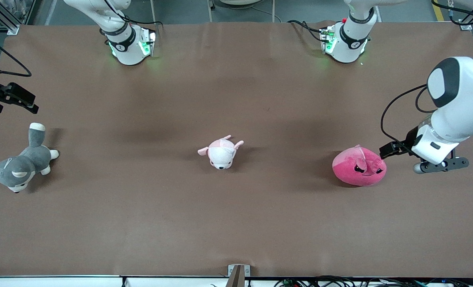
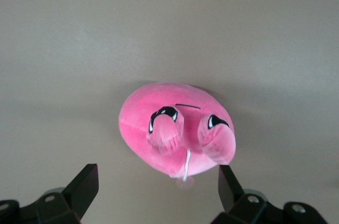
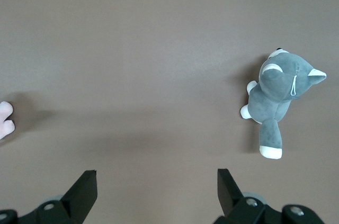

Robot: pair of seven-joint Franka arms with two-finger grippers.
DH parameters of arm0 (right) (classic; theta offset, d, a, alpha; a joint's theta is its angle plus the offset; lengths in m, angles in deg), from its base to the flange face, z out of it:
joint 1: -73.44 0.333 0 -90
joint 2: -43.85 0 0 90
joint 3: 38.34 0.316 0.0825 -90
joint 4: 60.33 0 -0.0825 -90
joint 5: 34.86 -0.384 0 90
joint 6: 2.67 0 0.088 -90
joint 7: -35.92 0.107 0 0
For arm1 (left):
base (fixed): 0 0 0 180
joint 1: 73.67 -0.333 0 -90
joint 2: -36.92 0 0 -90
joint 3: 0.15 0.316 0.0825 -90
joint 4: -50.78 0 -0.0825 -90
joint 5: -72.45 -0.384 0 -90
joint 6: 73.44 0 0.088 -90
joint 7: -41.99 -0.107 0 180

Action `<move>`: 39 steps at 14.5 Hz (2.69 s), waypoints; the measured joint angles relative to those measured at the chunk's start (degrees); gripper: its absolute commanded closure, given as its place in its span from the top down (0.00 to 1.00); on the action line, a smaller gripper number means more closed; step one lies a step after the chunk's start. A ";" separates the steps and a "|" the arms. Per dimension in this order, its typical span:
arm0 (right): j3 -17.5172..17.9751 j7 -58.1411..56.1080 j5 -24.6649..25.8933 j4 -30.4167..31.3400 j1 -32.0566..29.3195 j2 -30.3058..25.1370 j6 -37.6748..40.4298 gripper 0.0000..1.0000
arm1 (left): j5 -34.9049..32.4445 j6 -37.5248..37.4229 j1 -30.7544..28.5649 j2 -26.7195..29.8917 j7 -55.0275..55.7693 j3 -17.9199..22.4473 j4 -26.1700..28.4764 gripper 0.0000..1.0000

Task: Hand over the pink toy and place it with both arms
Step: 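Lower the left gripper onto the pink plush and close it, then lift the pink plush with the left gripper toward the table middle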

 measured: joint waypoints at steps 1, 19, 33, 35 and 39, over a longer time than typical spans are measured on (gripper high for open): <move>0.02 0.00 0.00 0.00 0.00 0.00 -0.02 1.00 | 0.00 1.96 -0.02 -0.23 0.01 0.00 0.89 0.97; 0.20 0.00 0.36 -0.07 0.02 0.00 -0.18 1.00 | 0.00 8.82 0.02 -5.99 0.02 -0.69 2.86 0.01; -0.29 0.02 0.42 -0.43 -0.16 -0.08 -0.05 0.98 | 1.70 -14.59 2.42 -1.36 14.04 -12.85 -18.16 0.00; -0.20 0.02 -0.41 -0.36 -0.13 -0.08 0.11 0.85 | 2.00 -16.33 3.00 -1.53 16.34 -15.43 -19.43 0.00; -0.11 0.05 -7.56 -0.29 -0.11 -0.07 0.60 0.78 | 6.69 -17.55 3.83 -1.83 24.56 -19.38 -20.46 0.00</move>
